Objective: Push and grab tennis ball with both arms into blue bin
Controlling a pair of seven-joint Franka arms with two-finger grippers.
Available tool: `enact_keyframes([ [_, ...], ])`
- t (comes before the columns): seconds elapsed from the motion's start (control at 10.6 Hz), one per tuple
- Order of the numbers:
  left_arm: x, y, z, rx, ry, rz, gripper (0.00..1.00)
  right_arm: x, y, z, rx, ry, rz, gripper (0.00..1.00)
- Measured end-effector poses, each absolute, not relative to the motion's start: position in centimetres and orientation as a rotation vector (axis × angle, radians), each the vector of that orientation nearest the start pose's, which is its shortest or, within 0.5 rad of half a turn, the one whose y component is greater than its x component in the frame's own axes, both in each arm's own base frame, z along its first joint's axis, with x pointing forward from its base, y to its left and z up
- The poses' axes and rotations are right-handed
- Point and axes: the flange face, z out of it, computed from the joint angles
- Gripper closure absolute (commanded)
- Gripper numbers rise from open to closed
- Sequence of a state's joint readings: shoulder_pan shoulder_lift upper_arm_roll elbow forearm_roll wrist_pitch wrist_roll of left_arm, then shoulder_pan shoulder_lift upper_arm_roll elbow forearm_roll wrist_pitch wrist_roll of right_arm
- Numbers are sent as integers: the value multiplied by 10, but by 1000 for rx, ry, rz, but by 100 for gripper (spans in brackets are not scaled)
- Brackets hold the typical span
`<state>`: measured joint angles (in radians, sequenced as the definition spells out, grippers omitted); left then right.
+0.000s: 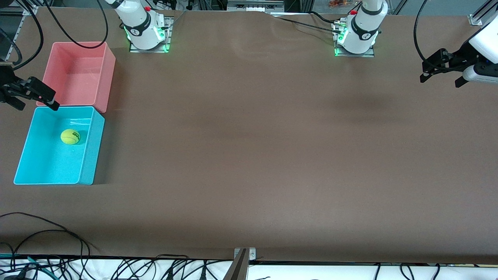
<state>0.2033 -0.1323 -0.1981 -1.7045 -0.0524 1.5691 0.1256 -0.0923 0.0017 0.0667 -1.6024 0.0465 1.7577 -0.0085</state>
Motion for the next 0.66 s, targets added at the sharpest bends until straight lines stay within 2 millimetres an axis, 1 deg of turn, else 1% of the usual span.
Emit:
enact_keyframes([
  [0.19, 513, -10, 630, -3163, 188, 8, 0, 572, -11, 635, -3090, 33, -242, 0],
  [0.66, 512, -10, 631, -3163, 189, 9, 0, 576, -8, 627, -3084, 120, -214, 0],
])
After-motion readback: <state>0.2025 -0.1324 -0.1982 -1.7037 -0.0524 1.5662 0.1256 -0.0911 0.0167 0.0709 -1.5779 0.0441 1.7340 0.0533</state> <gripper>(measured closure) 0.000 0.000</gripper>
